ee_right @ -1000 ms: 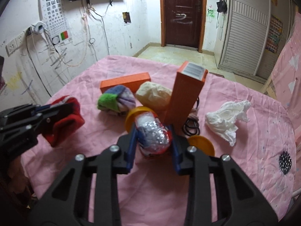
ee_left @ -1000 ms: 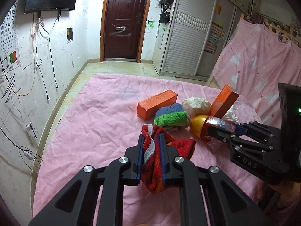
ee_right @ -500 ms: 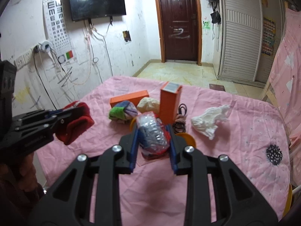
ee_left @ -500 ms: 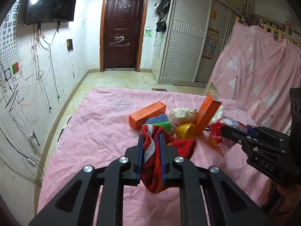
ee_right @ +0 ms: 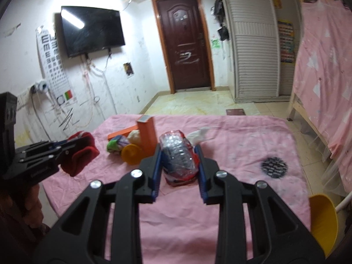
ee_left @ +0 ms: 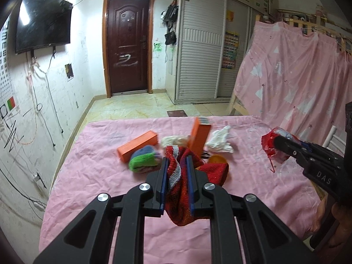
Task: Collect trash
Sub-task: 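Carry the sock and bottle toward the yellow bin with both tools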
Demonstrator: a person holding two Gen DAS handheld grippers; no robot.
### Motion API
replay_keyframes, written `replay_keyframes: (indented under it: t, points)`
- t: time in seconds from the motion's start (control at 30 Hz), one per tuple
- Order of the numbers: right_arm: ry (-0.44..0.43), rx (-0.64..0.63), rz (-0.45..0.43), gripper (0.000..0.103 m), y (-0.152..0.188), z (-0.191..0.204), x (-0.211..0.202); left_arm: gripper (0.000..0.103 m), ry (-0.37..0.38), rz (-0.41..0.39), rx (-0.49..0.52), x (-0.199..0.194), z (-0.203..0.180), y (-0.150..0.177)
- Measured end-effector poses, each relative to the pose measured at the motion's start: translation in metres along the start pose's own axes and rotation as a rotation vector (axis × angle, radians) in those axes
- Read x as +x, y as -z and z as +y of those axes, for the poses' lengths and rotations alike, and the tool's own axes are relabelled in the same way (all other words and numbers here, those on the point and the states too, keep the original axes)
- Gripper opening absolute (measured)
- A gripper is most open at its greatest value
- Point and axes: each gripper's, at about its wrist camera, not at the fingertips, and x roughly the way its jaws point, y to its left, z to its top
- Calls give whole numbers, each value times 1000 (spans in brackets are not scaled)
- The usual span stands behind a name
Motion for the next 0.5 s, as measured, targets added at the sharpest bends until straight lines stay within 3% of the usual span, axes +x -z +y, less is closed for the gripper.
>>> replay_keyframes:
  t: [0.2,0.5]
  points:
    - [40,42,-54,27,2,-27,-27,8,38,-16,47,-4,-37,-9]
    - [218,178,-186,27,11,-108,-94,8,107,-21,102,-1,-93,-18]
